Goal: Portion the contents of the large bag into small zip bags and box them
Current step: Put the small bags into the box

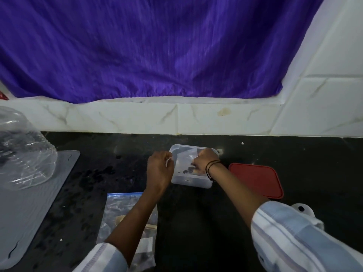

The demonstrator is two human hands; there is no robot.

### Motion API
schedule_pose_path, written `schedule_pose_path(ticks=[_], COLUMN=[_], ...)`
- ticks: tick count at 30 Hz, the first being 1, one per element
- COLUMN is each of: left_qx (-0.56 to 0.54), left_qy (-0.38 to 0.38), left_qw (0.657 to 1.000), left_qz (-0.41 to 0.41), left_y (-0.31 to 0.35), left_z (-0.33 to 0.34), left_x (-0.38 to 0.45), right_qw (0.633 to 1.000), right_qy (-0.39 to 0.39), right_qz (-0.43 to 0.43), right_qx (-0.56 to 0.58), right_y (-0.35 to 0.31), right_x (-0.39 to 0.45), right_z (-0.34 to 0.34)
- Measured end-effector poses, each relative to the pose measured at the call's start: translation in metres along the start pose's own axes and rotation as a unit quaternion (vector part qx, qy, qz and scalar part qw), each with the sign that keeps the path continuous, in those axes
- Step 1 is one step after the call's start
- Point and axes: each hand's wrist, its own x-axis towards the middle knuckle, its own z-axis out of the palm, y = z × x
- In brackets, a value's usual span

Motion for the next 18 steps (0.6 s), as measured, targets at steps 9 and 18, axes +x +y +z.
schedule_pose_path(ticks=[9, 18], left_qx=[0.04, 0.031], left_qy=[-0.02, -0.011], left_qw=[0.999, 0.999], left_qz=[-0.013, 0.0], left_y=[-0.015, -0.017], left_z=[0.012, 0.013], left_x=[0.003, 0.001], right_qw=[0.98, 0.955], right_qy=[-0.055, 0.006], right_qz=[0.019, -0.025], right_qx=[-0.189, -0.297], right_y=[-0.003, -0.002], right_x=[0.03, 0.032], right_z=[0.031, 0.046])
